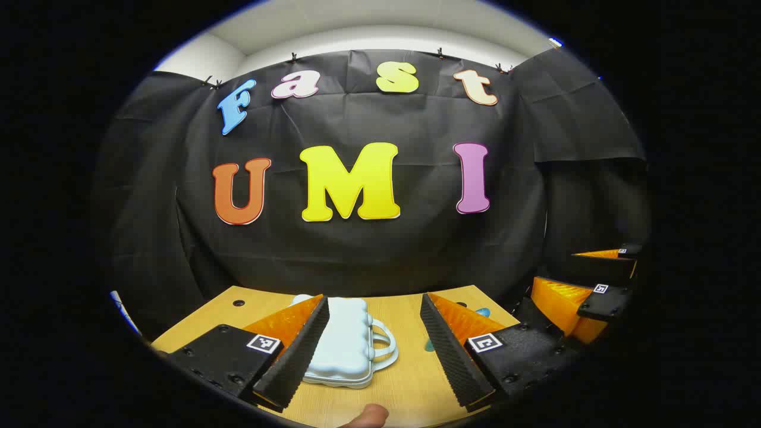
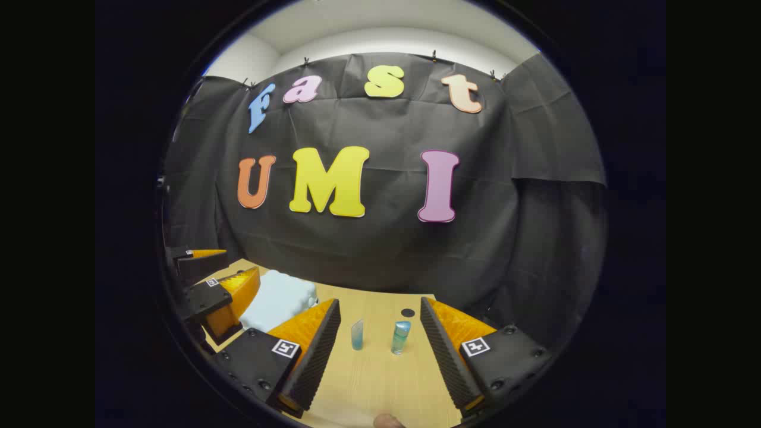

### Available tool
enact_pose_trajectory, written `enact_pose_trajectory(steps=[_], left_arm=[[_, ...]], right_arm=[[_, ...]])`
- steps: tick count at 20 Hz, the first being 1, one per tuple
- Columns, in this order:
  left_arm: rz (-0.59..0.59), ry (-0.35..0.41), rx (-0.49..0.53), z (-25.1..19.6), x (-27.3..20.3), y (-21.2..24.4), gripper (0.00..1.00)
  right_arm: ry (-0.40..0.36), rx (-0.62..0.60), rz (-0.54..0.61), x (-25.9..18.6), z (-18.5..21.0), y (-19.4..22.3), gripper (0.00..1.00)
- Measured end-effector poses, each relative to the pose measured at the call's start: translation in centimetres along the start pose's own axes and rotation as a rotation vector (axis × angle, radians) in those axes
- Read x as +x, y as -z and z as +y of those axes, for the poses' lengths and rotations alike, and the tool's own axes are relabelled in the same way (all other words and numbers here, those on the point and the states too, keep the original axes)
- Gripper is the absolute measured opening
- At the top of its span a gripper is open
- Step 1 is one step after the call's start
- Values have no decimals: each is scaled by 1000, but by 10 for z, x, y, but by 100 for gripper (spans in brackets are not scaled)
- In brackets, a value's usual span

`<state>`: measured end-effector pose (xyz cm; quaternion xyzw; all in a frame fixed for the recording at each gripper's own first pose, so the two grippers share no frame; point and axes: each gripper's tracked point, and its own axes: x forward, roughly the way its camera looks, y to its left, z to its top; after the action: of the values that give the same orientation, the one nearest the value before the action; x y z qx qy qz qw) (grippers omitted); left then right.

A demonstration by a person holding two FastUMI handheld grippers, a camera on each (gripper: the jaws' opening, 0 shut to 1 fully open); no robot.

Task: First open the suitcase, pack the skin care products into it, and then close the suitcase.

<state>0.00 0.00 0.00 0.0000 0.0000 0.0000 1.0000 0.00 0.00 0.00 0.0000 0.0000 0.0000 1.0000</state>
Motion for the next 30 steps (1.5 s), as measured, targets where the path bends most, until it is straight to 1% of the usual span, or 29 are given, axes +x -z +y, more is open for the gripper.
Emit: enact_pose_trajectory(steps=[6, 11, 21, 23, 25, 27, 30], left_arm=[[0, 6, -5, -5, 1, 2, 98], [2, 9, -9, -8, 2, 2, 98], [4, 10, 9, -16, 11, 4, 98], [-1, -14, 42, -11, 17, 6, 98], [7, -42, 112, -8, 26, 18, 99], [12, -55, 193, -8, 36, 31, 98], [15, -62, 332, -14, 51, 56, 99]], right_arm=[[14, -6, 2, -1, -8, 1, 80], [10, -20, -8, -4, -9, -2, 80], [13, -24, -6, 2, -19, -1, 80], [27, -25, -3, 5, -28, 0, 80], [56, -28, -3, 10, -44, 2, 80], [100, -48, -7, 14, -69, 4, 80], [179, -65, -12, 19, -121, 8, 80]])
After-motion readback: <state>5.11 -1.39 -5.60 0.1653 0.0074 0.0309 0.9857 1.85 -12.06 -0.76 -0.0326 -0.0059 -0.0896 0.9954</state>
